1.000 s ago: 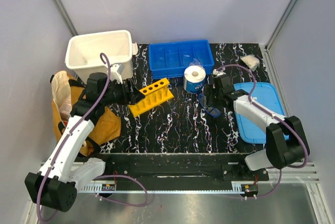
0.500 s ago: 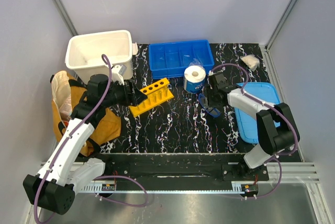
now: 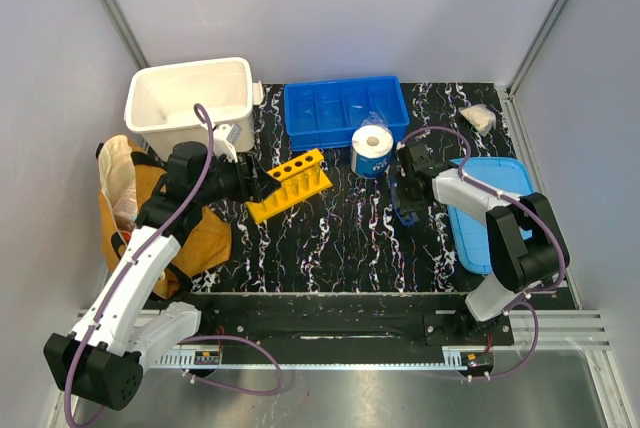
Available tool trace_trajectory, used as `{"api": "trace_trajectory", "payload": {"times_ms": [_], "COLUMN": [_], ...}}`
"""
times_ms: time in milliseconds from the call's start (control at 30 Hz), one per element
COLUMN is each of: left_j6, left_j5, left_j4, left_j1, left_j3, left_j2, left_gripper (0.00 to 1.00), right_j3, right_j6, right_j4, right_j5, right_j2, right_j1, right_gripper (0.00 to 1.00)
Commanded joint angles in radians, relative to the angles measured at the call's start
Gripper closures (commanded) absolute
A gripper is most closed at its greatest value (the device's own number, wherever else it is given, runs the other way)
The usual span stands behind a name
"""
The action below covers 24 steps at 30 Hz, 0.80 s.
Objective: Organize the chemistry lab equipment
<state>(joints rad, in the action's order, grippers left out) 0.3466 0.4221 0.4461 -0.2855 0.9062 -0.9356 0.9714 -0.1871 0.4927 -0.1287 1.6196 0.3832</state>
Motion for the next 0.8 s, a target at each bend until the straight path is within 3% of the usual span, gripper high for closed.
{"api": "trace_trajectory", "payload": {"times_ms": [0,233,533,767], "left_j6": [-0.012,0.011,0.167,0.293], "left_j5": [-0.023,0.003,0.105,0.109], "left_j4": [-0.046,-0.044,-0.07,-0.159], "left_j1": [-0.003,-0.004,-0.006,-0.089], "left_j3": [0.005,0.026,0.068,0.069], "left_j2": [0.006,-0.028,-0.114,-0.209], "left_gripper": [0.32,0.34,0.39,0.35], "right_j3": [-0.016,-0.077,-0.187,-0.292], "right_j6": [0.002,-0.035,-0.233,-0.446], "right_j4": [0.004,-0.028,-0.261,-0.532], "right_j5": [0.084,0.254,0.56,0.613], "right_j2": [-0.052,-0.197,-0.463,-0.579], "right_j1": [-0.006,-0.003,0.002,0.011], "right_gripper": [0.83,0.99,1.0,1.0]}}
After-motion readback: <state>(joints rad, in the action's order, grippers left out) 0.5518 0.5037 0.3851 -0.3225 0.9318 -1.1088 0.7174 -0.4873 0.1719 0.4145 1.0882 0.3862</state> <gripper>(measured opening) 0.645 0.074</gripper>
